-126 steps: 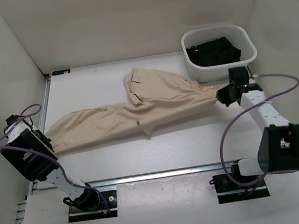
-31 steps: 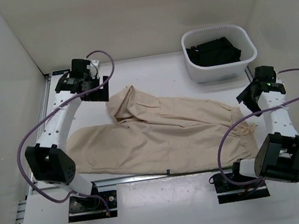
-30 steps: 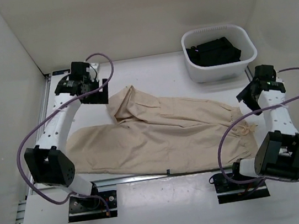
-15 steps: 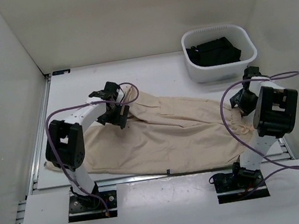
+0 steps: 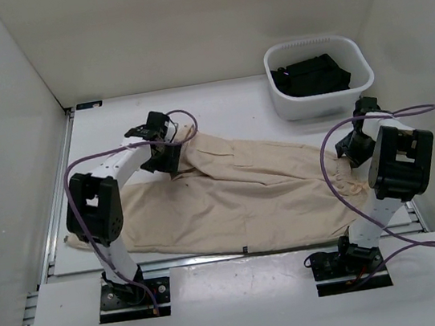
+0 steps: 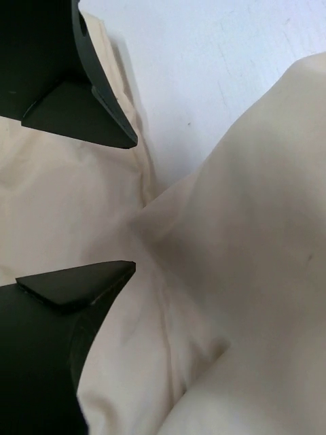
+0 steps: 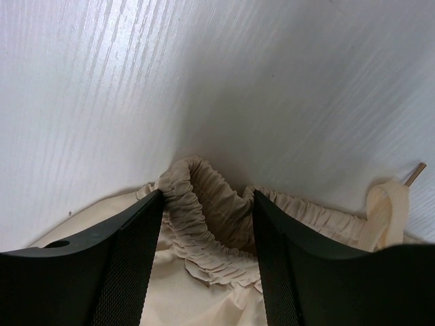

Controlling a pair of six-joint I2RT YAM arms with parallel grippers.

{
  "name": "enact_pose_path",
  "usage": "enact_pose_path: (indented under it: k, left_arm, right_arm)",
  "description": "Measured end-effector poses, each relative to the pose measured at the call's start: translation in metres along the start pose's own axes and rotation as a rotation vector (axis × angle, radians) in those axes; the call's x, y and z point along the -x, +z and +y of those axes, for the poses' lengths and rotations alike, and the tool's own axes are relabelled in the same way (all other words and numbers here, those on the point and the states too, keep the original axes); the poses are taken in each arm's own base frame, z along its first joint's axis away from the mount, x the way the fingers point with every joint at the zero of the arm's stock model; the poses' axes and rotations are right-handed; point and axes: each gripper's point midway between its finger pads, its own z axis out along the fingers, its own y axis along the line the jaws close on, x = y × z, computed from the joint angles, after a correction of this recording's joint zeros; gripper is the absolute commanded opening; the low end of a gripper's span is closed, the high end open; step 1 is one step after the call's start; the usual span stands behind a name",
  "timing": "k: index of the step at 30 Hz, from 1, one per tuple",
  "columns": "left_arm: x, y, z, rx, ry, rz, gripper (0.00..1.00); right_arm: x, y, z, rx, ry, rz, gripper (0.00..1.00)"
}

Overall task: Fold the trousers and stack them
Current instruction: Flatten the trousers out

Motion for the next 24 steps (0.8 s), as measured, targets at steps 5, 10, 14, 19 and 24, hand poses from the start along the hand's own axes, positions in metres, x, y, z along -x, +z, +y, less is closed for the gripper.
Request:
enact_pose_path:
  k: [5, 10, 14, 19, 24]
  left_arm:
    - [-0.002, 0.034, 0.012, 0.006, -0.036, 0.065, 0.33]
    - [-0.002, 0.054, 0.019, 0.01, -0.051, 0.107, 0.14]
    - [0.03, 0.04, 0.038, 0.077, -0.069, 0.027, 0.14]
    - [0.094, -0.013, 0.095, 0.265, -0.153, -0.178, 0.14]
    - [0.132, -0.105, 0.145, 0.428, -0.266, -0.429, 0.14]
  right_arm:
    - [-0.001, 0.0, 0.002, 0.013, -0.001, 0.008, 0.51]
    - [-0.001, 0.0, 0.01, 0.054, 0.004, 0.021, 0.0]
    - [-0.003, -0.001, 0.014, 0.084, -0.012, 0.036, 0.0]
    - [-0.006, -0.008, 0.013, 0.118, -0.051, 0.026, 0.0]
    - [-0.004, -0.029, 0.01, 0.157, -0.105, -0.018, 0.0]
